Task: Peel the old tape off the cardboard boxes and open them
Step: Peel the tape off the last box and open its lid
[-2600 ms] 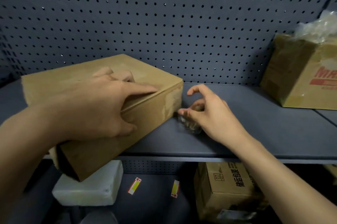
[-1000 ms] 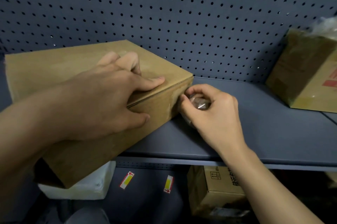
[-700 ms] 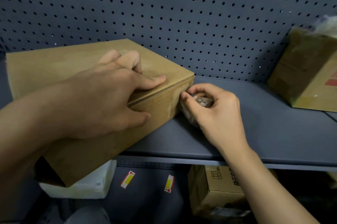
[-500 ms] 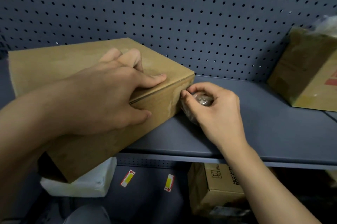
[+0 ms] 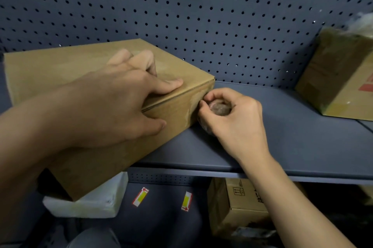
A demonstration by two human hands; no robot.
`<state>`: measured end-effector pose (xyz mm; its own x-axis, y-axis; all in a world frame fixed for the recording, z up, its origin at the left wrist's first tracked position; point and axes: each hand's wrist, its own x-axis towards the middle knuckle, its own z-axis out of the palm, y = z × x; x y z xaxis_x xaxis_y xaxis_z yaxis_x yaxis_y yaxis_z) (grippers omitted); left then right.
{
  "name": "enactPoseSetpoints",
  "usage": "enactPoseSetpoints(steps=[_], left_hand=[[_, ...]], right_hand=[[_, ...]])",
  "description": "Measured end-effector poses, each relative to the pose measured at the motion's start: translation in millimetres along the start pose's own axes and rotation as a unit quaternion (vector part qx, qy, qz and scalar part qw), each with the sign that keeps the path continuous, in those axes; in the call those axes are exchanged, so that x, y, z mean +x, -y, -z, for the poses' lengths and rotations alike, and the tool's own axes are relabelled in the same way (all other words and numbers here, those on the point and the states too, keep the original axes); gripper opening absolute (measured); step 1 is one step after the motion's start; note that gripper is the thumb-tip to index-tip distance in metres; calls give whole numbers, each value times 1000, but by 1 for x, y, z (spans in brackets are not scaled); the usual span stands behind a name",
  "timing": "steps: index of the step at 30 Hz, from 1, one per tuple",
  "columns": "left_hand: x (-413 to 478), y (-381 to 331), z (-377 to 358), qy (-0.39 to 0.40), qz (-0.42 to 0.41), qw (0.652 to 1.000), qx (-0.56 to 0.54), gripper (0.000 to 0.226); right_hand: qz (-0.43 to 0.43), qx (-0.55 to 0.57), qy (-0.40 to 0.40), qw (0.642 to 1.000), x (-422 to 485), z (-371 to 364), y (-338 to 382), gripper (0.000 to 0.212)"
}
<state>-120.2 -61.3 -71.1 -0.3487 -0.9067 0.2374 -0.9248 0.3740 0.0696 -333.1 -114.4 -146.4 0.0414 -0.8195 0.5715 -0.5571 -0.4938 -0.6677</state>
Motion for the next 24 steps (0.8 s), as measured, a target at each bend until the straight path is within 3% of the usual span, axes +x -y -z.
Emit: enactPoseSetpoints(steps=[13,20,24], left_hand=[[0,0,0,2,-5,1000,23,83],[0,0,0,2,-6,1000,21,85],[0,1,0,2,-3,1000,12,83]], right_hand=[[61,-63,-1,996,-2,0,4,11],[28,-82,29,996,-2,1,8,11],[-13,-37,35,999,1,3,6,11]])
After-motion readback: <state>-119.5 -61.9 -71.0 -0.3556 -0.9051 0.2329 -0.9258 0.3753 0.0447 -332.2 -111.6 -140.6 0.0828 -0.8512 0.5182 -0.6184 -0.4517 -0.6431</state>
